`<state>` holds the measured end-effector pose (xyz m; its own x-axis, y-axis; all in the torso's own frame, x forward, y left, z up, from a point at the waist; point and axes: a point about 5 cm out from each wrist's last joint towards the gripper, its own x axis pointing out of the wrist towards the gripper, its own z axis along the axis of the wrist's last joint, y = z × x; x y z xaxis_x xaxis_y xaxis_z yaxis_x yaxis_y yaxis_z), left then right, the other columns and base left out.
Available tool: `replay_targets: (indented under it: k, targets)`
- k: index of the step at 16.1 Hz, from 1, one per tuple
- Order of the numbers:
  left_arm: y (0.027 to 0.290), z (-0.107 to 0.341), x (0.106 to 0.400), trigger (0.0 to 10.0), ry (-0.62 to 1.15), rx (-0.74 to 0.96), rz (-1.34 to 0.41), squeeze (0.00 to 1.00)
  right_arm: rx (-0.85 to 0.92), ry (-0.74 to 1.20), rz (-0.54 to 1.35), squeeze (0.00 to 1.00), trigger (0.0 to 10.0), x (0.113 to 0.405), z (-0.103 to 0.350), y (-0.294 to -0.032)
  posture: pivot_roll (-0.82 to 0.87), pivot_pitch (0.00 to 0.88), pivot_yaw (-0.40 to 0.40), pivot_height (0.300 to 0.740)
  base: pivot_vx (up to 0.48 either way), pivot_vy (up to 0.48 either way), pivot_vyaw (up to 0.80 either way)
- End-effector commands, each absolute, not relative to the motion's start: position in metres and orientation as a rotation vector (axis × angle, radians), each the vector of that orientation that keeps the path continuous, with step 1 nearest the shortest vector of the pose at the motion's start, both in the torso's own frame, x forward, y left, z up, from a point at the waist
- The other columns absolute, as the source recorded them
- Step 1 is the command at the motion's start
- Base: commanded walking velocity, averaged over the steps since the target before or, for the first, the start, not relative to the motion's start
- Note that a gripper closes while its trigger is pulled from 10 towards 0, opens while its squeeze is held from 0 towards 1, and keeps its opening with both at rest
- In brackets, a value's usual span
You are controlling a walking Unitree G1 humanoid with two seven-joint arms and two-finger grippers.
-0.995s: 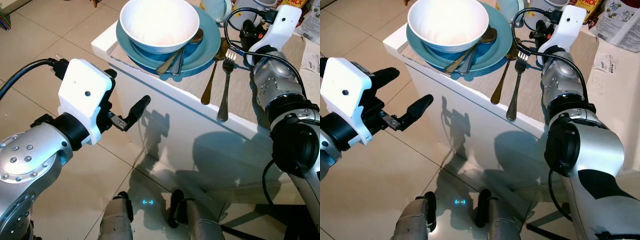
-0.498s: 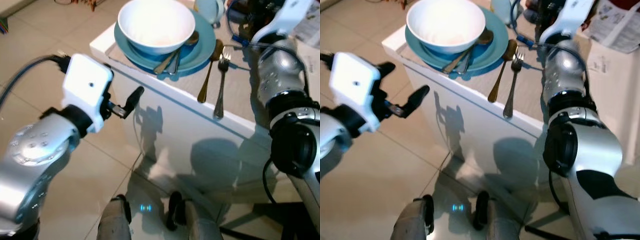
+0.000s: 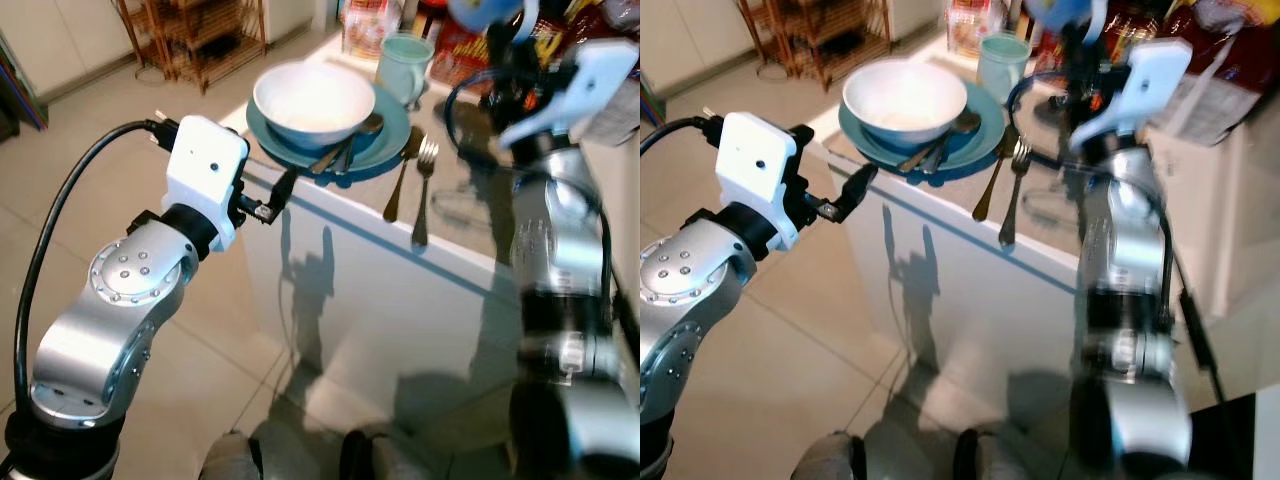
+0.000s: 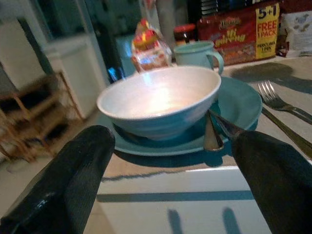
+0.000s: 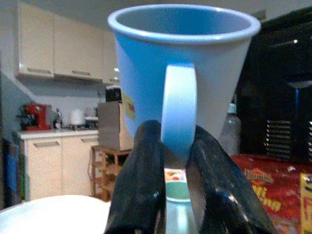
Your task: Setting the table
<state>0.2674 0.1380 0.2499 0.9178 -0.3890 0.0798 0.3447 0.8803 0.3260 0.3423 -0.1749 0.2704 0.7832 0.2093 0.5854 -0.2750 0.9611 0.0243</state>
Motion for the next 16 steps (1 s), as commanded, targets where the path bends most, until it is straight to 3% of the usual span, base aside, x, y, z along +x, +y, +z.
replay_targets:
  k: [1,2,7,11,16]
  targets:
    - [0.139,0.244,0.267,10.0,-0.135,0.347,-0.361,0.00,0.142,-0.638,0.257,0.00,10.0,0.327,0.279,-0.173,0.02,0.030,-0.061,0.740,0.000,0.000,0.00]
    - [0.140,0.240,0.267,10.0,-0.142,0.364,-0.351,0.00,0.155,-0.609,0.244,0.00,10.0,0.308,0.273,-0.170,0.01,0.029,-0.055,0.740,0.000,0.000,0.00]
    - [0.136,0.233,0.267,10.0,-0.134,0.342,-0.360,0.00,0.163,-0.419,0.236,0.00,10.0,0.271,0.237,-0.151,-0.01,0.033,-0.040,0.740,-0.233,0.000,0.00]
    - [0.135,0.227,0.265,10.0,-0.126,0.336,-0.354,0.00,0.086,-0.328,0.139,0.00,10.0,0.268,0.223,-0.149,0.00,0.034,-0.045,0.740,-0.307,0.000,0.00]
    - [0.134,0.213,0.258,10.0,-0.094,0.327,-0.372,0.00,0.052,-0.266,0.190,0.00,10.0,0.262,0.213,-0.143,-0.01,0.039,-0.042,0.740,-0.315,0.000,0.00]
